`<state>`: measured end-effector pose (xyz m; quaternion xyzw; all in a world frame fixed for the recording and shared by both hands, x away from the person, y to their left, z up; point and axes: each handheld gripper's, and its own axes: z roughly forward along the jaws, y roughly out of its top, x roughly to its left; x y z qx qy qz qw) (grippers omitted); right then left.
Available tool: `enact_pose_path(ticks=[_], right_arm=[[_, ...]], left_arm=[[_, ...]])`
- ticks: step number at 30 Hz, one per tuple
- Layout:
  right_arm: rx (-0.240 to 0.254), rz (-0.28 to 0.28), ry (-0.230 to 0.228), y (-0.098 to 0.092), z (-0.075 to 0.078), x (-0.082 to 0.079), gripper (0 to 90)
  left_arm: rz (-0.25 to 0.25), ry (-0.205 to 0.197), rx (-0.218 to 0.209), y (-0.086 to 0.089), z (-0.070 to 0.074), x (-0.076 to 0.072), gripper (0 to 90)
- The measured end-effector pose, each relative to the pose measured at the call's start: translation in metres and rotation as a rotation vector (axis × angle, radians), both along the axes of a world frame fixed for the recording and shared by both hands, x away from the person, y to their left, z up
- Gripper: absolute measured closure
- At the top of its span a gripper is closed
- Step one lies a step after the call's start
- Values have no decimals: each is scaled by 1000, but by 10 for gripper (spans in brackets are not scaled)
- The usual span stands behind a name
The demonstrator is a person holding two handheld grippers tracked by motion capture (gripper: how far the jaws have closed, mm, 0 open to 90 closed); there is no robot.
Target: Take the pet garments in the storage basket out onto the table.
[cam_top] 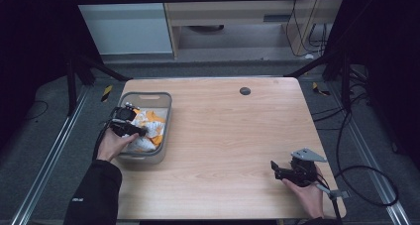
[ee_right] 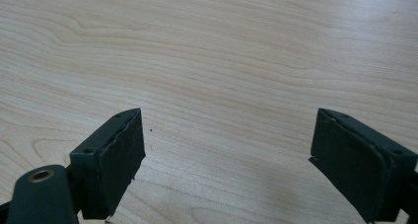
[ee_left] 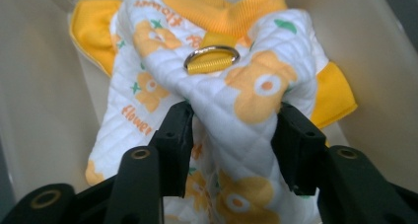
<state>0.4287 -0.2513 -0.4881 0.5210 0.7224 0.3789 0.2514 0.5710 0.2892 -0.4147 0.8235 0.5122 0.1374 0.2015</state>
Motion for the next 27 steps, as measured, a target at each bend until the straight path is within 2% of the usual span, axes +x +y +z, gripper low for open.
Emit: enact_pose_path(ticks=[2, 12, 14, 18, 27], right_arm=[[-1, -1, 2, 0, 0, 0, 130], [2, 1, 5, 0, 0, 0, 130], [-1, 3, 6, 0, 0, 0, 129], [4, 1, 5, 0, 0, 0, 127], [2, 2, 1, 0, 0, 0, 125]], left_arm=[[-8, 28, 10, 0, -3, 2, 562], [-1, 65, 5, 3, -6, 4, 697], [1, 68, 6, 3, -5, 4, 740], [7, 66, -2, 4, -4, 4, 771], [2, 42, -17, 7, 7, -1, 786]])
